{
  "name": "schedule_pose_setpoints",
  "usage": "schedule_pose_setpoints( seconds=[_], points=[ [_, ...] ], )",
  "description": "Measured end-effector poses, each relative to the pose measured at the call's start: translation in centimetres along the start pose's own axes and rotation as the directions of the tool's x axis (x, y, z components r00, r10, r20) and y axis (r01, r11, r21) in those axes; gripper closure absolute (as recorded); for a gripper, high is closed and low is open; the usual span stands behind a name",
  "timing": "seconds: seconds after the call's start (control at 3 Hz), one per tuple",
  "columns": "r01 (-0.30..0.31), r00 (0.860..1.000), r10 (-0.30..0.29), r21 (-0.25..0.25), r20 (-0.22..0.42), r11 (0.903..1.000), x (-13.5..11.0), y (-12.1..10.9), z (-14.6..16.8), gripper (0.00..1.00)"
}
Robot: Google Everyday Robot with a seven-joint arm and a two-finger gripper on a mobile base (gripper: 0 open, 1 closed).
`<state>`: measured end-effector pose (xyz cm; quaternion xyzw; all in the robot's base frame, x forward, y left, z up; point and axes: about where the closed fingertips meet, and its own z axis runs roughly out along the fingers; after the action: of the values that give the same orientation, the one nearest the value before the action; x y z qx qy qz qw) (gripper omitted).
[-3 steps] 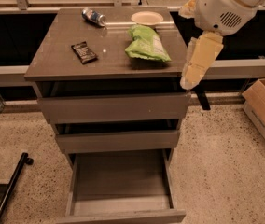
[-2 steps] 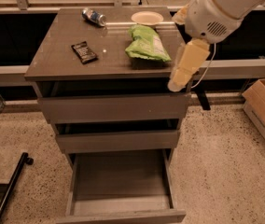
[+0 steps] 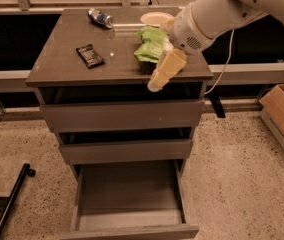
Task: Place rxbar chocolate into bottom drawer
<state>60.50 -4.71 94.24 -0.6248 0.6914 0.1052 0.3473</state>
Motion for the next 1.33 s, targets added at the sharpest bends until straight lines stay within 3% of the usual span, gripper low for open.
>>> schedule_pose_setpoints(
  seconds=[0.67,1.33],
  points=[
    [-0.016,0.993,0.020,-0.033,0.113,0.9993,-0.4,-4.7,6.6,0.00],
    [0.024,0.988,-0.010,-0.087,0.157,0.9960,-2.0,-8.0,11.6,0.00]
  ],
)
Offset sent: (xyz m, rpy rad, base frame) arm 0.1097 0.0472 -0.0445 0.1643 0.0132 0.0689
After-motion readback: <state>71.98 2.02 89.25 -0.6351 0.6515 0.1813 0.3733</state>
